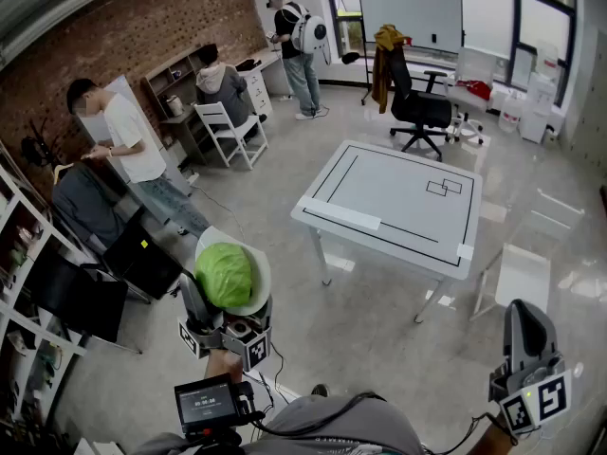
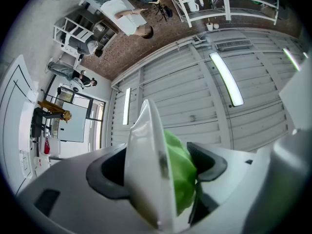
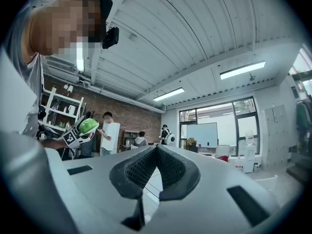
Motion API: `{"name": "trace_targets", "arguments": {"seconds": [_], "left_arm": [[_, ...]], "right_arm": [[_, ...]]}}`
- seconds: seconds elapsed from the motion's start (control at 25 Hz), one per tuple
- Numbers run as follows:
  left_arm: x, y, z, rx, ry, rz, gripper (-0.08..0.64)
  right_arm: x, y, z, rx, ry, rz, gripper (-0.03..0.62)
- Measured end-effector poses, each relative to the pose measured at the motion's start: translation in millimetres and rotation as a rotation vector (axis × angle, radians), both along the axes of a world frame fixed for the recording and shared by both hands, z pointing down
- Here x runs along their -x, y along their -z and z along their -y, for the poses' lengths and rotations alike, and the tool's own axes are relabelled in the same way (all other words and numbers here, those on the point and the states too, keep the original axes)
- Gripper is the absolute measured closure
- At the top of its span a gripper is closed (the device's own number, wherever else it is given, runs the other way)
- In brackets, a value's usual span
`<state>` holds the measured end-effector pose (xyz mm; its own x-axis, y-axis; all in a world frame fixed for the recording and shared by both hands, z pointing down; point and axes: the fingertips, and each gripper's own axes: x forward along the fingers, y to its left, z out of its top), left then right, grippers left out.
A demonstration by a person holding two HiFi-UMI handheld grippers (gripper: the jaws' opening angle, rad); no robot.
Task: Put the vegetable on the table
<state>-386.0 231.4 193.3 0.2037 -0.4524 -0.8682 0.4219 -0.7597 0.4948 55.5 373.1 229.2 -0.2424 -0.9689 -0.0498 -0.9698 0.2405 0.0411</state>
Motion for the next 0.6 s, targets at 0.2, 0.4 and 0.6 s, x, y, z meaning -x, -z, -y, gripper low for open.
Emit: {"name": "trace_targets", "arguments": {"seconds": [0.2,0.4,0.6], "left_arm": [[0.6,0.6,0.2,0.004,-0.003,0.000,0.192],[-1.0,2.0,-0.5,0.008,-0.011,-0.001,0.192],[-4.6,1.7,-2.7,0.013,-0.018,-0.002,0.192]], "right_arm": [[2.3,0.4,-0.1,0.005,0.003,0.006,0.588],[6.6,1.6,-0.3,0.015,0.014,0.002,0.588],[5.8,3.6,-2.3,0.021,0.015,0.002,0.588]]}}
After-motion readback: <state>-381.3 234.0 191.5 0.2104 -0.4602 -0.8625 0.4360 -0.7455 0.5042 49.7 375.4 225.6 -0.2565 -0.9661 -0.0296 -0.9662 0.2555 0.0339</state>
